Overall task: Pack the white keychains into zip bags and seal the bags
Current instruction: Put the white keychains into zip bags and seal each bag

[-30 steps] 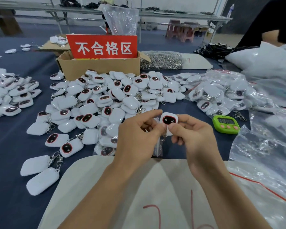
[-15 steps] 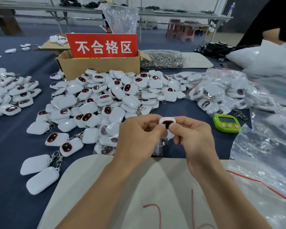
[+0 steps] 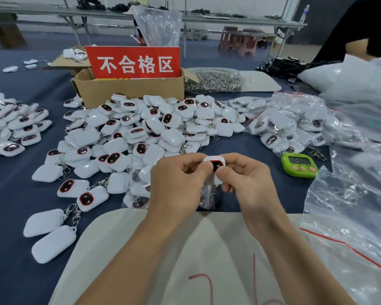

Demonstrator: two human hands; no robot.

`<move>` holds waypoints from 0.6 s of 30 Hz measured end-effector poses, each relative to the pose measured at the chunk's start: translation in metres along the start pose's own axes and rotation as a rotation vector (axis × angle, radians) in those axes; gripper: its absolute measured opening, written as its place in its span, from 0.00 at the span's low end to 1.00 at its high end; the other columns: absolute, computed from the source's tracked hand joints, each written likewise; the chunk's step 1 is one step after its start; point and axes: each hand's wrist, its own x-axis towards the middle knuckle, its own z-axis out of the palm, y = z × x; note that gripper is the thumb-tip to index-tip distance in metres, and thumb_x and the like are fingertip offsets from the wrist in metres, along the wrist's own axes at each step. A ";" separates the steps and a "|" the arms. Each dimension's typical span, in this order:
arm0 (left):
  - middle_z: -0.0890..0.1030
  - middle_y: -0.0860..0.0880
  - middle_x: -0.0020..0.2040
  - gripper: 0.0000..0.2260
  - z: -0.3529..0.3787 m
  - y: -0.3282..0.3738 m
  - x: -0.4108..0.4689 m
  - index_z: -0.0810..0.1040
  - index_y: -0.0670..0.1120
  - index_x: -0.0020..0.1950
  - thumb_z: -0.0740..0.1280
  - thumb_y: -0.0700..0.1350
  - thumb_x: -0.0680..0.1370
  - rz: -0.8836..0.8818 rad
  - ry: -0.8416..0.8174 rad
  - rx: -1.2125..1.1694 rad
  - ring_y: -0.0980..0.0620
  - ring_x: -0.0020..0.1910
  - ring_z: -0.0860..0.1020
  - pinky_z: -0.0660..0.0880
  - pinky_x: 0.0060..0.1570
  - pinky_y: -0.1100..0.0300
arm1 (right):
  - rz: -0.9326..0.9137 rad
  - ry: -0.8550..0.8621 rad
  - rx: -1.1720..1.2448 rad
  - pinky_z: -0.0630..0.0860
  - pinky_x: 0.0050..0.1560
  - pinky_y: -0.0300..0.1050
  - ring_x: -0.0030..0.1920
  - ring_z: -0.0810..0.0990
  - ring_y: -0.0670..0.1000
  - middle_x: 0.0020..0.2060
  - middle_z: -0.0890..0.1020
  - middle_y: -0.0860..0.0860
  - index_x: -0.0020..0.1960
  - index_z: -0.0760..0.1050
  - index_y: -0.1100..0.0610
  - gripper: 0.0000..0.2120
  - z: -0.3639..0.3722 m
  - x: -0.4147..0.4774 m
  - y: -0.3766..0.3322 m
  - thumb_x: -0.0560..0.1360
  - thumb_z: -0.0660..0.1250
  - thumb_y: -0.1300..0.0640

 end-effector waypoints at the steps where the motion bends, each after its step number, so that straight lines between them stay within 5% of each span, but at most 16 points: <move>1: 0.85 0.51 0.35 0.08 0.000 0.000 0.000 0.85 0.68 0.41 0.71 0.52 0.72 -0.009 -0.005 -0.006 0.44 0.38 0.83 0.80 0.42 0.46 | -0.012 -0.011 0.001 0.72 0.33 0.33 0.30 0.75 0.44 0.32 0.82 0.47 0.46 0.86 0.55 0.14 0.000 0.000 -0.001 0.75 0.69 0.72; 10: 0.86 0.55 0.35 0.09 0.001 -0.006 0.001 0.85 0.68 0.43 0.73 0.51 0.72 -0.007 0.003 -0.031 0.56 0.34 0.82 0.79 0.37 0.61 | -0.037 0.004 -0.009 0.73 0.32 0.32 0.31 0.79 0.42 0.33 0.85 0.49 0.47 0.85 0.56 0.16 0.002 0.000 0.001 0.72 0.69 0.76; 13: 0.86 0.55 0.36 0.08 0.000 -0.009 0.001 0.86 0.64 0.43 0.74 0.49 0.75 -0.006 0.007 0.008 0.51 0.37 0.84 0.81 0.41 0.56 | -0.045 -0.009 -0.028 0.76 0.36 0.33 0.35 0.83 0.44 0.36 0.87 0.50 0.47 0.85 0.53 0.16 0.002 0.000 0.002 0.73 0.70 0.74; 15: 0.87 0.59 0.40 0.08 0.001 -0.009 0.000 0.87 0.61 0.47 0.75 0.46 0.76 -0.006 0.027 0.019 0.57 0.41 0.85 0.82 0.45 0.57 | -0.059 -0.010 -0.065 0.81 0.43 0.39 0.41 0.87 0.48 0.40 0.88 0.51 0.47 0.86 0.51 0.15 0.001 0.001 0.003 0.74 0.72 0.71; 18: 0.85 0.67 0.48 0.15 0.002 -0.008 -0.003 0.86 0.61 0.55 0.76 0.42 0.74 0.079 0.057 0.118 0.70 0.48 0.81 0.75 0.52 0.72 | -0.108 0.039 -0.215 0.85 0.51 0.50 0.44 0.87 0.52 0.41 0.88 0.48 0.48 0.86 0.47 0.15 0.000 0.003 0.006 0.74 0.73 0.68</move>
